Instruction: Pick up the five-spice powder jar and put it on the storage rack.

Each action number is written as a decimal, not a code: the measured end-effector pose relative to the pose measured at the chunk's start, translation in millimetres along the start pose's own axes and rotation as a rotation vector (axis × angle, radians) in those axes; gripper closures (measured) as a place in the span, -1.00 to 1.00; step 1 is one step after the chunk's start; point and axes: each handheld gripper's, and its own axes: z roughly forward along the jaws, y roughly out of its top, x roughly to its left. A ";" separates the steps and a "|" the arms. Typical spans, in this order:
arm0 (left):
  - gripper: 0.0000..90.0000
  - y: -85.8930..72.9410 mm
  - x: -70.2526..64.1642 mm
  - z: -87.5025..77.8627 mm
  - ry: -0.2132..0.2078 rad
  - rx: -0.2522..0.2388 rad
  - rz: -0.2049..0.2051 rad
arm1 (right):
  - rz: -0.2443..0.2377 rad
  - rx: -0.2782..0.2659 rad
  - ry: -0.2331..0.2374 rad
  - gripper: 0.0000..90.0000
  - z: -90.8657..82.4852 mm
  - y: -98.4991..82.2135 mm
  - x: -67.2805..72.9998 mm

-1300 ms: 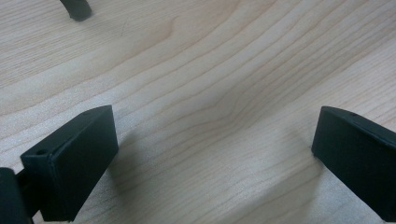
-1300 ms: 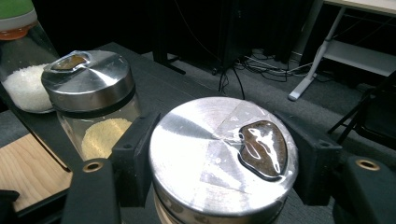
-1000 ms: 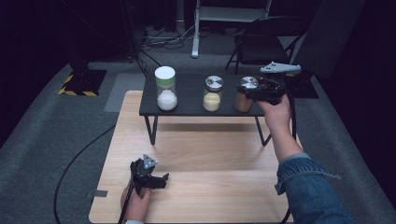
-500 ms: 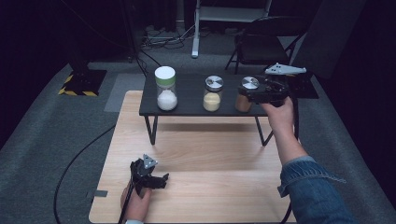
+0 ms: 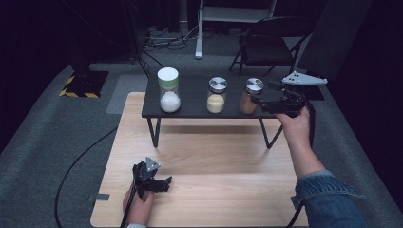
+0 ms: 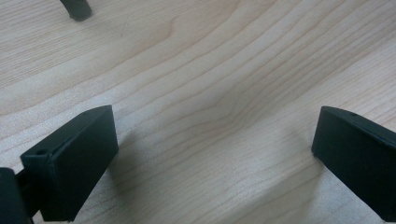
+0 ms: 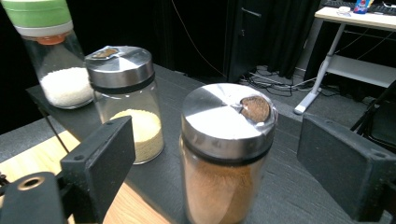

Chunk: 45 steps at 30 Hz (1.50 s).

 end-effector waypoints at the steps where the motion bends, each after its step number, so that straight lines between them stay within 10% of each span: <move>1: -0.99 0.0 0.0 0.0 0.000 0.000 0.000 | 0.001 -0.005 0.005 -0.75 -2.1 -1.6 -0.2; 45: -0.99 -0.1 0.0 0.1 0.000 -0.001 0.000 | -0.006 0.059 -0.001 -0.82 -43.6 -96.5 19.1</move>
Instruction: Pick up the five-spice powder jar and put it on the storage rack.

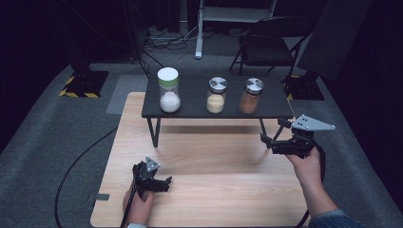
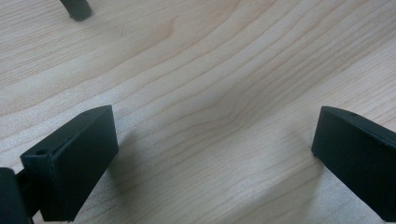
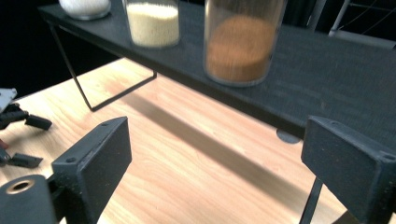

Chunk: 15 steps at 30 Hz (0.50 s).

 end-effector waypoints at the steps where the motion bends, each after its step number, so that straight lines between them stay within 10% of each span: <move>1: -0.99 0.0 0.0 0.0 0.000 0.000 0.000 | 0.001 0.008 0.000 -0.83 1.3 -4.8 0.3; 15: -0.99 0.0 0.0 0.0 0.000 0.000 0.000 | 0.036 0.099 -0.016 -0.88 17.0 -42.3 6.0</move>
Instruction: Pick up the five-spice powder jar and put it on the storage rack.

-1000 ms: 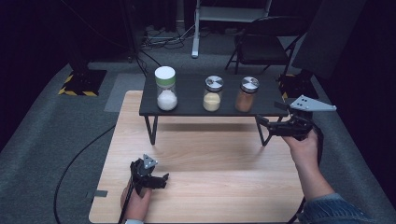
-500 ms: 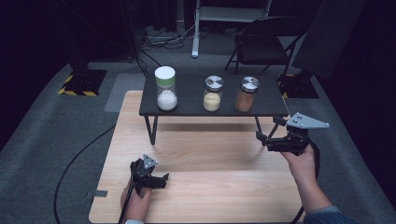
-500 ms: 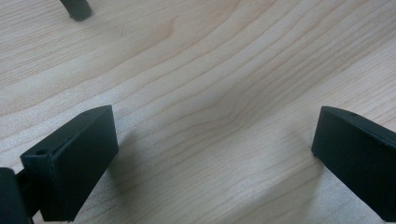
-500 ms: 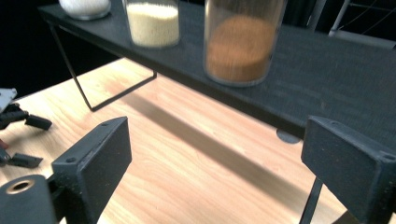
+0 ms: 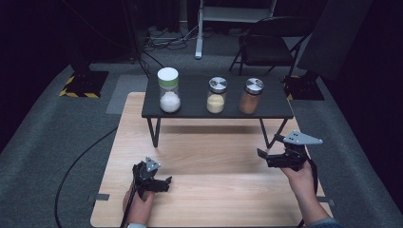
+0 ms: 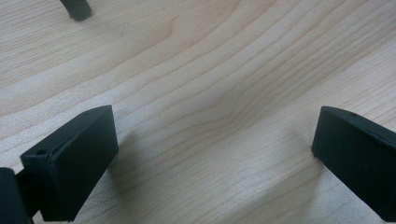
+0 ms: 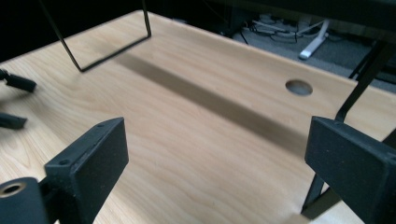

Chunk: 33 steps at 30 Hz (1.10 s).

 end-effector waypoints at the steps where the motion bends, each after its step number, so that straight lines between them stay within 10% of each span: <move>1: -0.99 0.0 0.0 0.0 0.000 0.000 -0.001 | -0.005 0.005 -0.005 -0.88 1.0 -2.6 0.8; 33: -0.99 0.0 0.0 0.0 0.000 0.000 0.000 | 0.047 0.249 -0.057 -0.91 47.2 -56.7 2.1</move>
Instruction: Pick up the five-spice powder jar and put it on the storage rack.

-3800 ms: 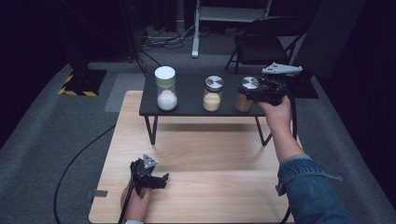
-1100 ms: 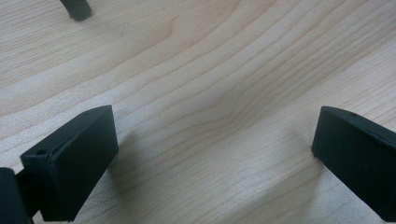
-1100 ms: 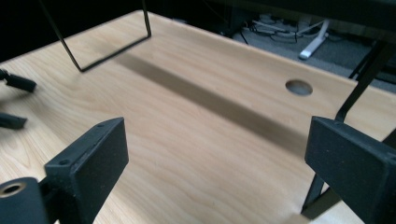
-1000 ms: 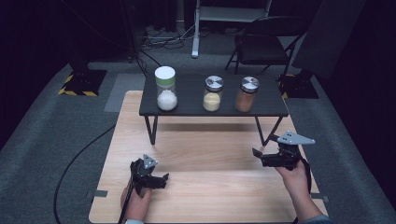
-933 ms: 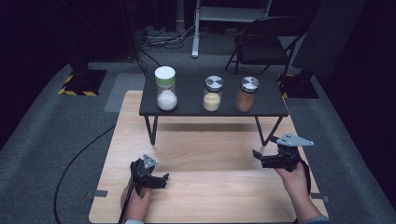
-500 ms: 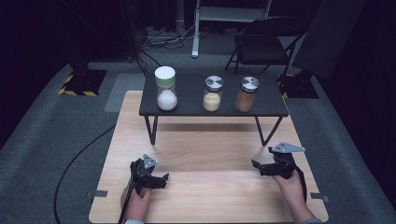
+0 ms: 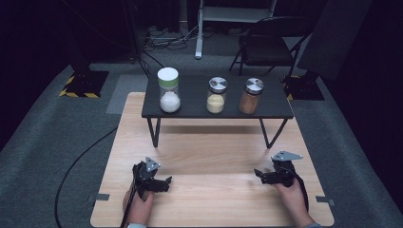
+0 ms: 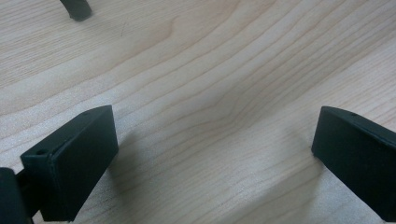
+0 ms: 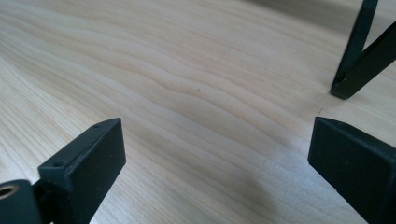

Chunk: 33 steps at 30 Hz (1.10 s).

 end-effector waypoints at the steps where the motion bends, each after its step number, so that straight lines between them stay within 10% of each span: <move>1: -0.99 0.0 0.0 0.0 0.000 0.000 0.000 | 0.002 0.007 -0.001 -0.91 1.5 -0.5 0.5; 15: -0.99 0.0 0.0 0.0 0.000 0.000 0.000 | 0.016 0.083 -0.007 -0.93 15.3 -2.9 0.1; 33: -0.99 0.0 0.0 0.0 0.000 0.000 0.000 | 0.016 0.035 -0.025 -1.00 18.3 -15.2 4.8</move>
